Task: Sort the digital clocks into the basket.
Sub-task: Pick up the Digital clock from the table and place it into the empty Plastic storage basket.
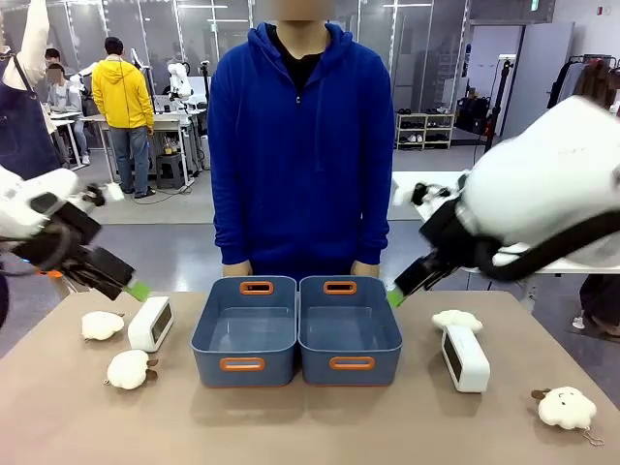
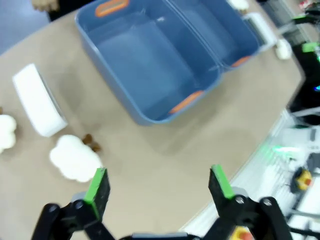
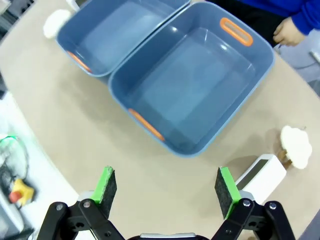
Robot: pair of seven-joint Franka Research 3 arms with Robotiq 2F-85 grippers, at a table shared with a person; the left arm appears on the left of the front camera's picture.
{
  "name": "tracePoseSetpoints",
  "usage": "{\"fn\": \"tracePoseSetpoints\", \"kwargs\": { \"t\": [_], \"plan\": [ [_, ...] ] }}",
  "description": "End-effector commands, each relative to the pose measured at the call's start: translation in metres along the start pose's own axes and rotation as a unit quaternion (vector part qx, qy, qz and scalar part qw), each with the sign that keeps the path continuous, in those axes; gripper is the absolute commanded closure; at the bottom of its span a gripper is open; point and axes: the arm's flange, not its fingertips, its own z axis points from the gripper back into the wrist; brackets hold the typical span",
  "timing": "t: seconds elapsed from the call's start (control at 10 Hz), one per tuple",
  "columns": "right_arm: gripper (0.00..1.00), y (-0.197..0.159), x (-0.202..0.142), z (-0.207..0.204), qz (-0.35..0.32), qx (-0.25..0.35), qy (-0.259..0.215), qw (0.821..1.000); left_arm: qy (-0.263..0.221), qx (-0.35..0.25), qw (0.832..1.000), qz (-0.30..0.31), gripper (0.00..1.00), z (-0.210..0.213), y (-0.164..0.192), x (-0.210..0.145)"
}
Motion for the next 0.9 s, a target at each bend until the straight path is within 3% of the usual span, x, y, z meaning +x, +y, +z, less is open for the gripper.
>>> {"fn": "tracePoseSetpoints", "kwargs": {
  "t": [0.0, 0.2, 0.4, 0.6, 0.8],
  "plan": [
    [0.00, -0.037, -0.014, 0.025, -0.049, 0.099, -0.008, 0.994, -0.009, -0.112, 0.993, 0.038, 0.00, 0.024, 0.026, -0.017],
    [0.00, -0.073, -0.049, 0.061, -0.138, 0.234, -0.106, 0.957, -0.101, -0.179, 0.976, 0.077, 0.00, 0.059, 0.048, -0.052],
    [0.00, -0.107, -0.100, 0.092, -0.223, 0.309, -0.211, 0.900, -0.196, -0.230, 0.945, 0.129, 0.00, 0.089, 0.070, -0.104],
    [0.00, -0.125, -0.141, 0.109, -0.279, 0.323, -0.278, 0.860, -0.264, -0.241, 0.920, 0.158, 0.00, 0.105, 0.086, -0.149],
    [0.00, -0.136, -0.177, 0.117, -0.309, 0.293, -0.287, 0.858, -0.305, -0.220, 0.907, 0.191, 0.00, 0.120, 0.093, -0.180]
  ]
}}
